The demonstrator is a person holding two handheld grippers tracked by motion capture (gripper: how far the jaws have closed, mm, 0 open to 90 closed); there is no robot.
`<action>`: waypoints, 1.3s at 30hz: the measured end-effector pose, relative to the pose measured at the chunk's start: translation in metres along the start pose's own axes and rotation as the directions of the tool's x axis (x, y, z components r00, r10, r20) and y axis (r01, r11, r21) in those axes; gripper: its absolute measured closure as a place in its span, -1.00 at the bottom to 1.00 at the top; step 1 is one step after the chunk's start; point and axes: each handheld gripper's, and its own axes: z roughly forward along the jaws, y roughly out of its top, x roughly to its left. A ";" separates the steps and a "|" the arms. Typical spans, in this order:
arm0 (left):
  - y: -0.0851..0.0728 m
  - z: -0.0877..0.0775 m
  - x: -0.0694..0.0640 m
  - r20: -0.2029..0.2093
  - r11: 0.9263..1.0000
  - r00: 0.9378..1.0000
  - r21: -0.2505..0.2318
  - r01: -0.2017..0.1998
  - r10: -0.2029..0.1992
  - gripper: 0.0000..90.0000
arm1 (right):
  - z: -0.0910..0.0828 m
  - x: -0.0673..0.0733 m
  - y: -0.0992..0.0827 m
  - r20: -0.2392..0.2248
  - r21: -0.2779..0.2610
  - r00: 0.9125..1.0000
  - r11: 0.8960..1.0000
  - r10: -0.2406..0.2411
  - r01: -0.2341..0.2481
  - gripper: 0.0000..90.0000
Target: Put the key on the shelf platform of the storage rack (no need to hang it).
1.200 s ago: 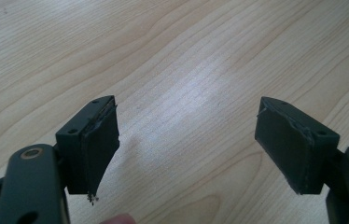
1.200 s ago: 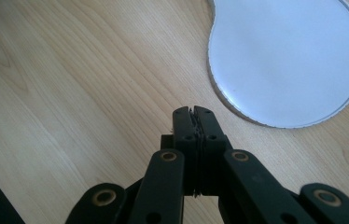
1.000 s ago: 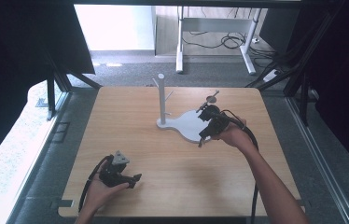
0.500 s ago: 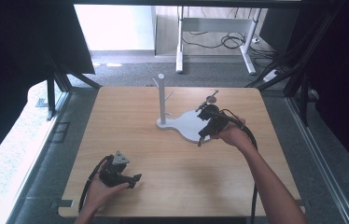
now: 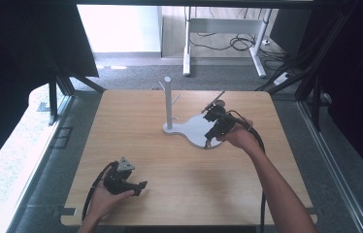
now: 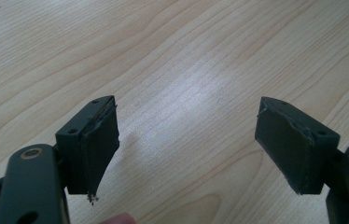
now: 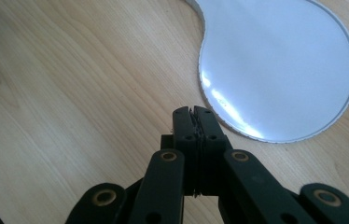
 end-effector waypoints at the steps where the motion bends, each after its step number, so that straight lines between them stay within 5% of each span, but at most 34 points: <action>1: 0.000 0.000 0.000 -0.001 1.000 1.000 0.002 -0.003 0.003 -0.51 | 0.000 -0.001 0.001 -0.001 -0.004 1.000 1.000 0.000 0.000 0.99; 39: -0.001 -0.005 0.006 -0.008 1.000 1.000 -0.010 0.018 -0.018 -0.51 | 0.025 -0.044 0.026 0.025 0.019 0.996 0.996 0.090 -0.091 0.99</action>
